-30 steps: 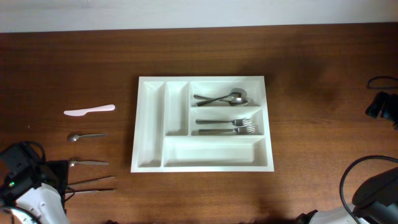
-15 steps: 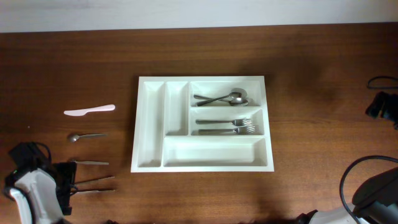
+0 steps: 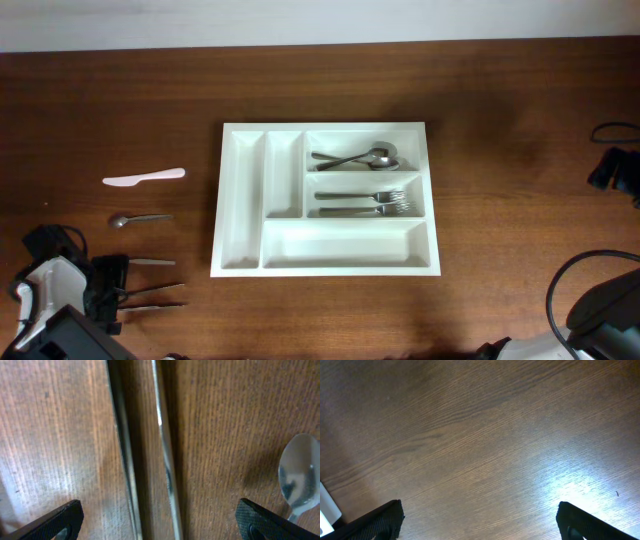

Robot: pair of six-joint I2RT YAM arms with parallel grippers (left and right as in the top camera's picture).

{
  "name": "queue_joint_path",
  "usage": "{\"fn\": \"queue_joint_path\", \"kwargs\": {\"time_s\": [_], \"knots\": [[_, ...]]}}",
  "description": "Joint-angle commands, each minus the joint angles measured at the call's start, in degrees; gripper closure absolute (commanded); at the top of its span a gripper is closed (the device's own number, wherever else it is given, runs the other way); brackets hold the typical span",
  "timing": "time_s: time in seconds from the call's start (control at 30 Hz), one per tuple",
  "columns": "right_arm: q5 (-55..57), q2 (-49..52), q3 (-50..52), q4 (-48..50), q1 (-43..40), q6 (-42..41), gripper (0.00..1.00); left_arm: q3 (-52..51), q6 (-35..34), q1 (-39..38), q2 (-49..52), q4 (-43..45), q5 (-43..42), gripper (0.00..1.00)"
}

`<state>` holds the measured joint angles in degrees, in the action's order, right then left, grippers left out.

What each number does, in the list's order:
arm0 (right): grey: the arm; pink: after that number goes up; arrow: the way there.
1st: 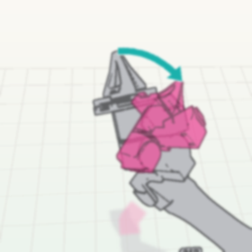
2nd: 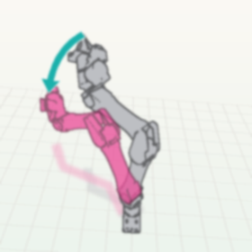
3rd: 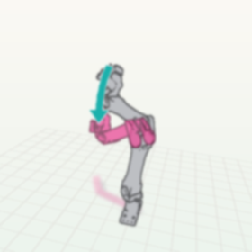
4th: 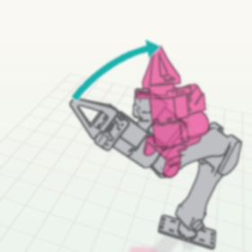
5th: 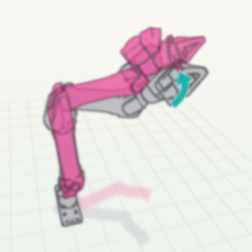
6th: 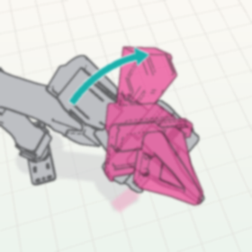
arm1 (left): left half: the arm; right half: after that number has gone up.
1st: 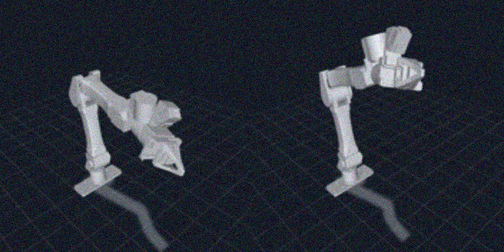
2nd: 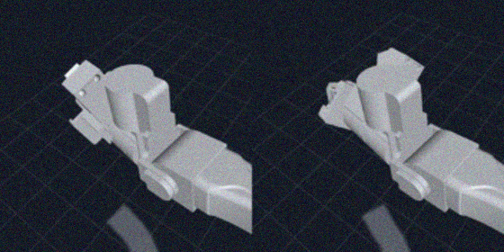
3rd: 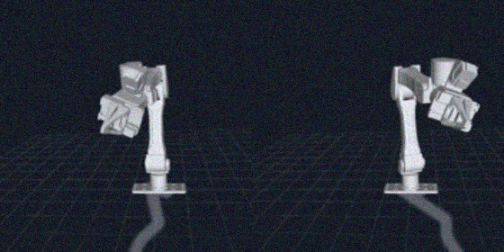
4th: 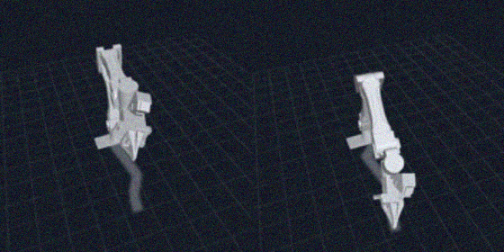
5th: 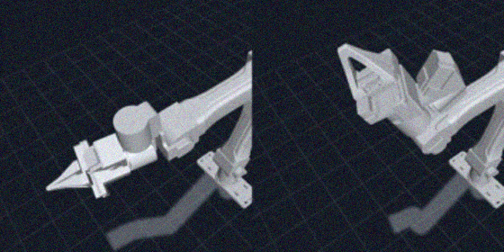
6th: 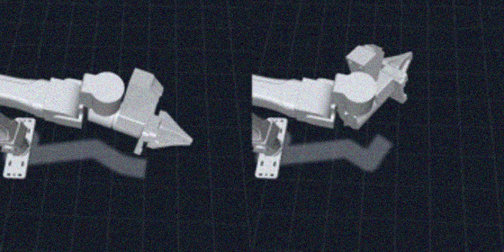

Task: Pack container
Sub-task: 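Close the left gripper on the fork and lift it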

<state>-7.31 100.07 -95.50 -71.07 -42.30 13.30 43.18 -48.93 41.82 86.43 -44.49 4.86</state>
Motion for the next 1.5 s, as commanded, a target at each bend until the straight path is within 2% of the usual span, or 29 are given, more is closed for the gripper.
{"fn": "queue_joint_path", "kwargs": {"time_s": [0.0,0.13,0.4,1.2,1.3,1.37,1.47], "knots": [[0.3,0.5,0.1,0.0,-0.1,-0.5,0.01,-1.4,1.7,0.3,0.5,1.1,-1.1,0.01],[0.3,0.5,0.1,0.0,-0.1,-0.5,0.01,-3.1,4.1,0.3,0.5,2.8,-1.1,0.01],[0.3,0.5,0.1,0.0,-0.1,-0.5,0.01,-7.4,4.1,0.3,0.5,6.5,-3.0,0.01],[0.3,0.5,0.1,0.0,-0.1,-0.5,0.01,-7.6,4.0,0.3,0.5,6.1,-2.1,0.01],[0.3,0.5,0.1,0.0,-0.1,-0.5,0.01,-7.6,4.0,0.3,0.5,6.1,-2.1,0.28],[0.3,0.5,0.1,0.0,-0.1,-0.5,0.01,-7.6,4.0,0.3,0.5,6.4,-2.1,0.42],[0.3,0.5,0.1,0.0,-0.1,-0.5,0.01,-7.6,4.0,0.3,0.5,6.9,-0.7,0.56]]}}
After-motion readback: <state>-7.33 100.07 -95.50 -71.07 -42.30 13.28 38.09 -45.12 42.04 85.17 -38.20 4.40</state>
